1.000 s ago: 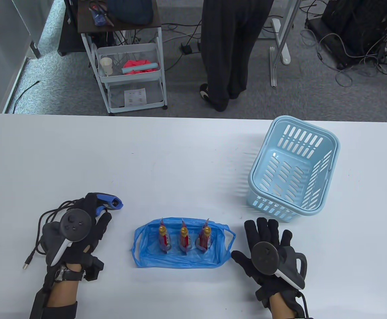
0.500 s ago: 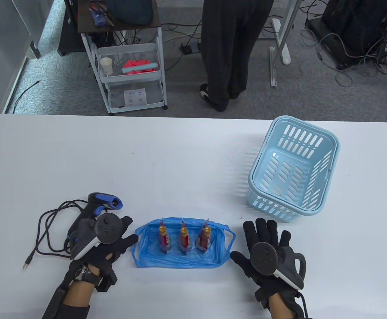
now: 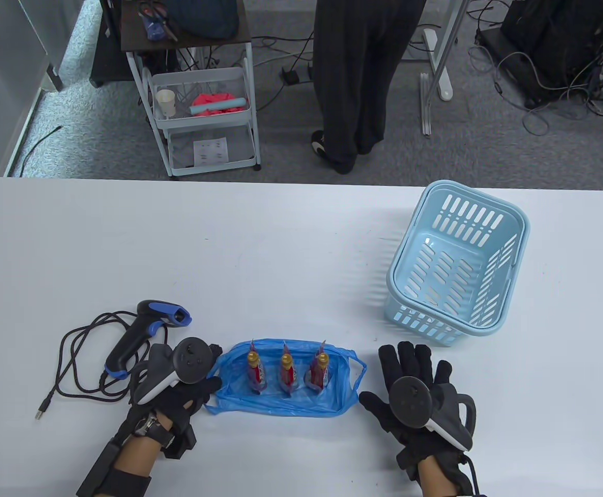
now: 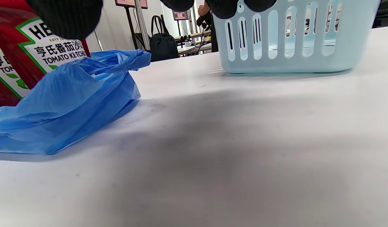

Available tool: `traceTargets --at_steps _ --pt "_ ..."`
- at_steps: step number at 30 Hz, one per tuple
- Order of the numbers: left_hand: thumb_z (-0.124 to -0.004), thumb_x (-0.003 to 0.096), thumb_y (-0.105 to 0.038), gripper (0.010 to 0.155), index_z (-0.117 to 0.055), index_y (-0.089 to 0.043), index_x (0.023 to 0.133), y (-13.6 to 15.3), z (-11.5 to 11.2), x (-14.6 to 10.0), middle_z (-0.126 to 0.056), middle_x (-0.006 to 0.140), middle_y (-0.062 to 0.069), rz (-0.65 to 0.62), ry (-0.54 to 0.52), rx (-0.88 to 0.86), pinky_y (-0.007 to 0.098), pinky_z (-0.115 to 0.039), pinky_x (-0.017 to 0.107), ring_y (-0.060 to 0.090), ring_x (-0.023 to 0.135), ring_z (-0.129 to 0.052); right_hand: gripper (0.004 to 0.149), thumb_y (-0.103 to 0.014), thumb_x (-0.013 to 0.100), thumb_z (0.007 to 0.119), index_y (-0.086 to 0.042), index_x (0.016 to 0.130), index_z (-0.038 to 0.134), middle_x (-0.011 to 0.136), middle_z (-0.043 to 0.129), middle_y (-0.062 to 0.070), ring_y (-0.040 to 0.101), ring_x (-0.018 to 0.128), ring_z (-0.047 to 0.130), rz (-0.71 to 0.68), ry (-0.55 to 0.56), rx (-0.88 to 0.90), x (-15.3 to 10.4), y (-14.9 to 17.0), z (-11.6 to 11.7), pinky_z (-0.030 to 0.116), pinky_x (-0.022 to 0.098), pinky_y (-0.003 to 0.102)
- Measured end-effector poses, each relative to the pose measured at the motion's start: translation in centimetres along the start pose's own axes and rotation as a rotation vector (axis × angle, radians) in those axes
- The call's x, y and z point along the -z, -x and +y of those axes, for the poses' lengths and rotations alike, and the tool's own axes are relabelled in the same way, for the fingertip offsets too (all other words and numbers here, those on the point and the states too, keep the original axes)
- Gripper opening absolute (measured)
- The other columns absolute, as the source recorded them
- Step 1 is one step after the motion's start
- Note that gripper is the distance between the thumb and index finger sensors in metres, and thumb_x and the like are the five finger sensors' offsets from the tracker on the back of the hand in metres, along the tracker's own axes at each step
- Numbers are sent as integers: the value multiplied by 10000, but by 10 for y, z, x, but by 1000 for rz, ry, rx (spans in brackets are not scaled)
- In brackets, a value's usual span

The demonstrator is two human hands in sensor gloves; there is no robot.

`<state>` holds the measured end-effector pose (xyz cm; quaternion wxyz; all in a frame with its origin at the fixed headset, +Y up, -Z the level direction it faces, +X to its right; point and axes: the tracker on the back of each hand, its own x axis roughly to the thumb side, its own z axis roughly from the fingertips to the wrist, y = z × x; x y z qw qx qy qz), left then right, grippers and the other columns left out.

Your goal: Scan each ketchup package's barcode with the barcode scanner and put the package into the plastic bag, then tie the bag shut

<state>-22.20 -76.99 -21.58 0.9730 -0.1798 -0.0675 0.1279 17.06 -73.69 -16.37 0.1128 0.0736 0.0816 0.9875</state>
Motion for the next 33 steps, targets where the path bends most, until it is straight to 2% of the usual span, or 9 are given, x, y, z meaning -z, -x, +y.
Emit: traceTargets --at_steps 5,8,11,15,20,25,29,33 --pt "-776 487 -389 554 -720 -210 1009 5 7 -4 -878 762 -37 -1 -14 -43 409 -844 433 205 497 -982 827 -576 525 679 -134 1143 352 1174 369 251 520 1066 379 17 51 -5 1 -1 1 321 735 711" --pt "-758 494 -393 504 -767 -232 972 7 9 -4 -881 754 -37 3 -19 -39 408 -845 431 204 493 -983 760 -528 536 682 -109 1120 433 1116 544 248 508 985 584 32 94 10 5 -4 0 507 707 648" --pt "-752 497 -395 465 -801 -252 937 8 9 -5 -880 749 -38 0 -23 -47 411 -843 434 206 495 -982 728 -514 541 680 -83 1097 489 1047 669 236 477 894 727 39 88 80 11 -9 -1 622 648 602" --pt "-750 498 -395 438 -815 -267 911 9 9 -5 -877 752 -39 -2 -23 -47 418 -842 449 211 508 -981 723 -493 545 693 -47 1083 507 994 732 245 469 823 792 81 -8 208 27 -15 2 670 604 580" --pt "-751 497 -394 416 -827 -287 892 11 11 -6 -878 761 -40 -8 -29 -68 433 -840 466 234 534 -985 755 -421 543 750 -47 1105 411 981 733 229 456 822 783 126 -144 274 49 -21 13 665 608 569" --pt "-755 497 -390 401 -840 -295 877 11 12 -6 -895 791 -19 -16 -35 -84 455 -839 492 276 586 -999 634 -253 519 795 -85 1068 526 776 867 82 359 681 871 100 -25 267 53 -25 12 728 540 512" --pt "-765 491 -386 396 -853 -296 866 12 13 -7 -930 803 7 -25 -47 -116 452 -852 480 287 579 -1027 589 -235 522 793 -101 1052 575 729 883 78 347 638 884 77 27 322 48 -23 -2 738 514 504" --pt "-773 488 -377 397 -859 -277 862 14 16 -9 -957 749 3 -43 -60 -175 438 -862 458 260 523 -1045 516 -231 524 796 -136 1013 663 713 899 89 353 623 894 28 102 350 38 -27 -26 744 503 508"
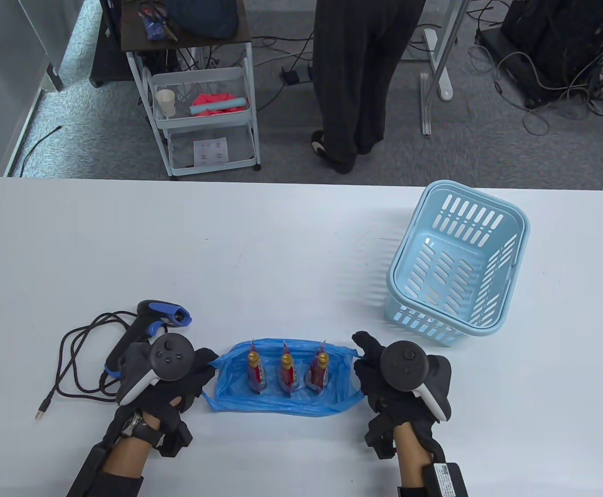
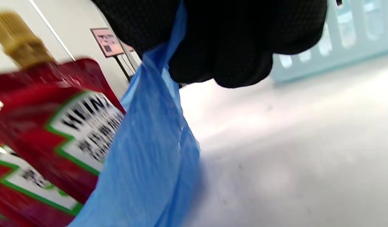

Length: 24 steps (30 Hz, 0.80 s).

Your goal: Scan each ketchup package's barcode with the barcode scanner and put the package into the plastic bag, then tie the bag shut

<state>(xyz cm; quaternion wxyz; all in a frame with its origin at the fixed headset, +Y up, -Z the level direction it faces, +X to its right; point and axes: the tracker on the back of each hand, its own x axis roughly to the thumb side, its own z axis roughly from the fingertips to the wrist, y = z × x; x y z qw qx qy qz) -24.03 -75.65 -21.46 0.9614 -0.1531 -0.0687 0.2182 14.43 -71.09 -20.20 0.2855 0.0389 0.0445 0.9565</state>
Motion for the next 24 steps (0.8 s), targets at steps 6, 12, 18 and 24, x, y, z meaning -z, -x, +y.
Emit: traceTargets --at_steps 6,12,18,24 --pt "-770 488 -371 405 -848 -261 870 -1 6 -4 -956 706 -11 -11 -36 -20 425 -863 440 230 477 -1038 464 -239 532 790 -143 980 717 688 908 89 350 610 898 -100 66 85 -5 -27 -29 746 495 507" --pt "-754 497 -369 424 -814 -247 899 0 13 -6 -937 701 -23 -20 -63 -58 424 -855 442 217 472 -1023 458 -242 540 787 -135 980 719 685 908 92 353 612 896 -172 82 150 -6 -54 -53 745 496 509" --pt "-746 500 -369 448 -790 -230 923 2 28 -12 -931 701 -26 -31 -119 -129 423 -854 440 213 465 -1020 453 -239 544 783 -136 981 718 694 905 93 357 618 893 -241 128 198 -14 -64 -62 744 501 509" --pt "-745 502 -366 479 -760 -212 955 0 54 -26 -927 705 -25 -81 -204 -245 426 -851 442 218 468 -1019 436 -230 548 772 -137 971 729 703 902 99 363 626 889 -254 155 288 -14 -57 -65 740 505 513"
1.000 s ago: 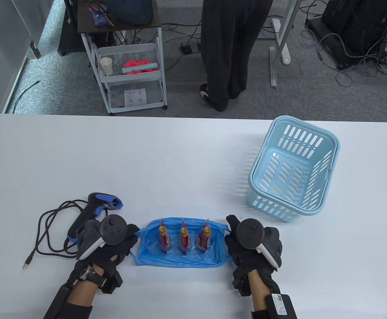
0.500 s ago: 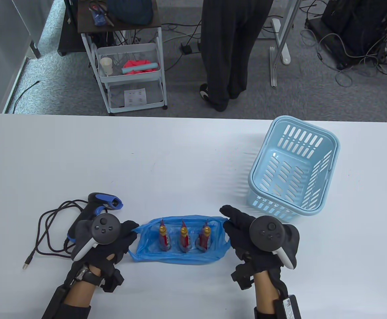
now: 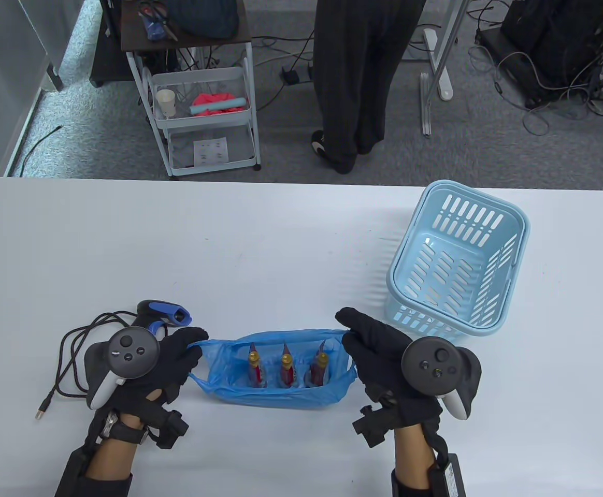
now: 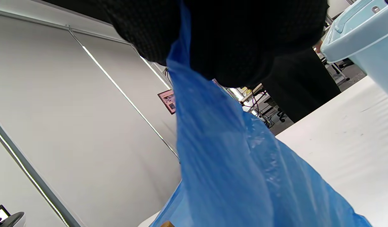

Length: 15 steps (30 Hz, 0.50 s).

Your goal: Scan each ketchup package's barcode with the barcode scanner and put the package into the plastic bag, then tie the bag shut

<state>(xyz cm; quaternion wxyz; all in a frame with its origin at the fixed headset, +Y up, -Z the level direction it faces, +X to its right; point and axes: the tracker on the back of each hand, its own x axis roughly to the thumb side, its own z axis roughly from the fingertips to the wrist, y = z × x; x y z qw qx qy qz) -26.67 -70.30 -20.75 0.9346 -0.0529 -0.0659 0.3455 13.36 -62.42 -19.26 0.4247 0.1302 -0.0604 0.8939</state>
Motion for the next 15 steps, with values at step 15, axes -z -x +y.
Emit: traceTargets --at_steps 15 --pt "-747 505 -373 529 -713 -194 1002 -45 48 -20 -921 716 -27 -135 -112 -182 427 -847 448 222 478 -1016 432 -232 549 772 -136 968 732 706 902 99 362 628 889 -27 29 97 -4 2 -9 740 506 512"
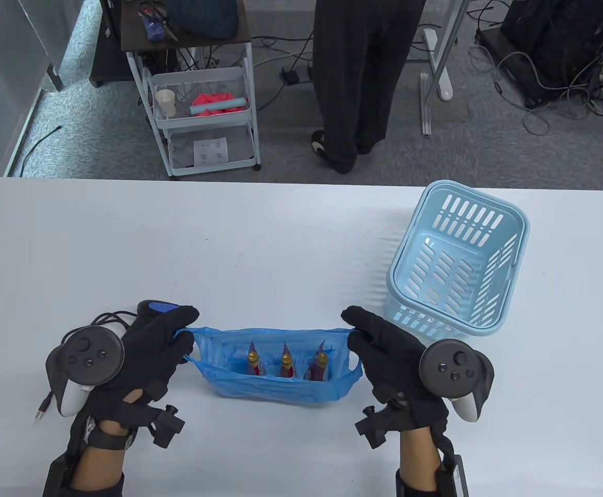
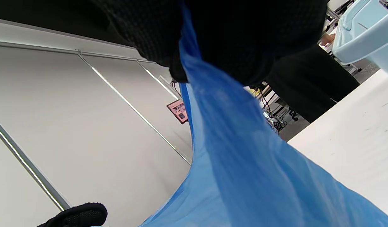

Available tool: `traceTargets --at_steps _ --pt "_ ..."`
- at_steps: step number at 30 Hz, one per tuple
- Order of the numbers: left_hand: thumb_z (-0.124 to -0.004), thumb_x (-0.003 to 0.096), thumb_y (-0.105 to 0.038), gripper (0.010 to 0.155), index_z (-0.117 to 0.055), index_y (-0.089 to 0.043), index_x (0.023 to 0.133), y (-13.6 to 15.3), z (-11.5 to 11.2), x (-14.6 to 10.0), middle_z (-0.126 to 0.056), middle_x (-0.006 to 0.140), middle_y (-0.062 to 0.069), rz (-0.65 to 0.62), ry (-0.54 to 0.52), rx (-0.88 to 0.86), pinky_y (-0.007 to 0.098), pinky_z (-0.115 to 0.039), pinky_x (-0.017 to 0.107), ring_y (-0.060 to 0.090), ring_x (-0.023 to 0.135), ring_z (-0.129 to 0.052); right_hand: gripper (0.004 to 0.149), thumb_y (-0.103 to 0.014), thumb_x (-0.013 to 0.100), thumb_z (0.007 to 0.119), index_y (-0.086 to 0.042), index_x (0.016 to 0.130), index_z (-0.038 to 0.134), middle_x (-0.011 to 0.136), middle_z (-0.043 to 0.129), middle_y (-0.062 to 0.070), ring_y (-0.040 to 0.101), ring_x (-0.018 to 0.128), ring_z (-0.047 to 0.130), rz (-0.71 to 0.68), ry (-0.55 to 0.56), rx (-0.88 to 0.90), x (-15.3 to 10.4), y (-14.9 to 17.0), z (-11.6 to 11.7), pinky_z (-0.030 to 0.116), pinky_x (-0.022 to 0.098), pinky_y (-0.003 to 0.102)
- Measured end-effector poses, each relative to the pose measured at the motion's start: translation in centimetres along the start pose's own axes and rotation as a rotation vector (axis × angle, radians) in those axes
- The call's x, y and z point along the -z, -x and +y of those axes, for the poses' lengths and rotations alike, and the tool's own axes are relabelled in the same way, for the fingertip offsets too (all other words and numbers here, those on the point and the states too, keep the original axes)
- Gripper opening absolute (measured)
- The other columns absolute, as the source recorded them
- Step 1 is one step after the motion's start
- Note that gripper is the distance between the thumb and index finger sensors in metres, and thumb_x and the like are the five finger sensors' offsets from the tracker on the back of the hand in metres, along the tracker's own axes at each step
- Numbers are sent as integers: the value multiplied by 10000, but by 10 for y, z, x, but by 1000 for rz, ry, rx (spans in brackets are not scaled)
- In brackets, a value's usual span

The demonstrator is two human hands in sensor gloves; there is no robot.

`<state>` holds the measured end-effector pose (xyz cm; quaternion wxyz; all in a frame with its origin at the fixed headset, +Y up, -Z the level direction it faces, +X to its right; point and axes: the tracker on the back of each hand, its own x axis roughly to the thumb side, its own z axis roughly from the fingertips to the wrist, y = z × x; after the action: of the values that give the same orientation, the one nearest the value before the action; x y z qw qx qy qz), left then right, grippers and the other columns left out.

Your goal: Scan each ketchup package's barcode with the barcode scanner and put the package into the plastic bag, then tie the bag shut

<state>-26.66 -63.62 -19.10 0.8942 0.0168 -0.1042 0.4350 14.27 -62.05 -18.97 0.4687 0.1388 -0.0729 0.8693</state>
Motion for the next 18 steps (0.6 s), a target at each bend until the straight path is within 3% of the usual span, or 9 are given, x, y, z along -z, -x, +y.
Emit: traceTargets --at_steps 18 --pt "-758 503 -379 476 -776 -230 955 -50 7 1 -919 726 -22 -112 -31 8 440 -838 475 230 509 -1008 400 -229 545 780 -133 933 761 725 899 109 375 643 885 -20 27 76 -3 1 -9 736 514 519"
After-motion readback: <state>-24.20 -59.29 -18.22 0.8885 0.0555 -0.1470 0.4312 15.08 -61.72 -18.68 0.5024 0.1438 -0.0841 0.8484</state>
